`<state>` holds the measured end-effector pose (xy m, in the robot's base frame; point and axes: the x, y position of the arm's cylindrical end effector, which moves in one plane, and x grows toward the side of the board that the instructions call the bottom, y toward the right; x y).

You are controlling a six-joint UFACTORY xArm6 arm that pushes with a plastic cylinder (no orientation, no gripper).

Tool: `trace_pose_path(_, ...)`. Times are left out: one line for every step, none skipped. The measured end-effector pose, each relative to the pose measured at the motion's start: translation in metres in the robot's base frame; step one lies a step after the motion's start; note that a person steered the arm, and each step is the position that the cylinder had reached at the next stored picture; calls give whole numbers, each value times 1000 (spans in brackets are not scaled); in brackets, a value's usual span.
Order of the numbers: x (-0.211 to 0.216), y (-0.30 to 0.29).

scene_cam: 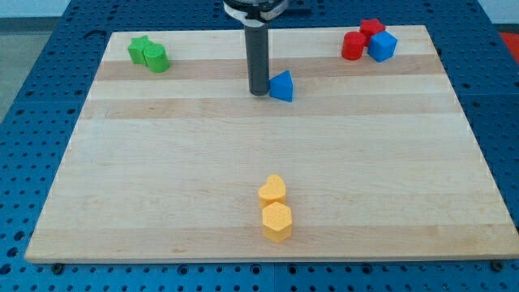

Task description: Push blue triangle into the group of blocks

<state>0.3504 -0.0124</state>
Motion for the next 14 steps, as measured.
trace_pose_path(0,9)
trace_pose_path(0,17)
trace_pose_path(0,23)
trace_pose_path(0,33)
trace_pose_path(0,46)
trace_pose_path(0,61)
trace_pose_path(2,73)
trace_pose_path(9,81)
trace_pose_path(15,87)
trace_pose_path(18,92)
trace_pose_path(18,96)
trace_pose_path(18,101)
trace_pose_path(18,108)
trace_pose_path(18,123)
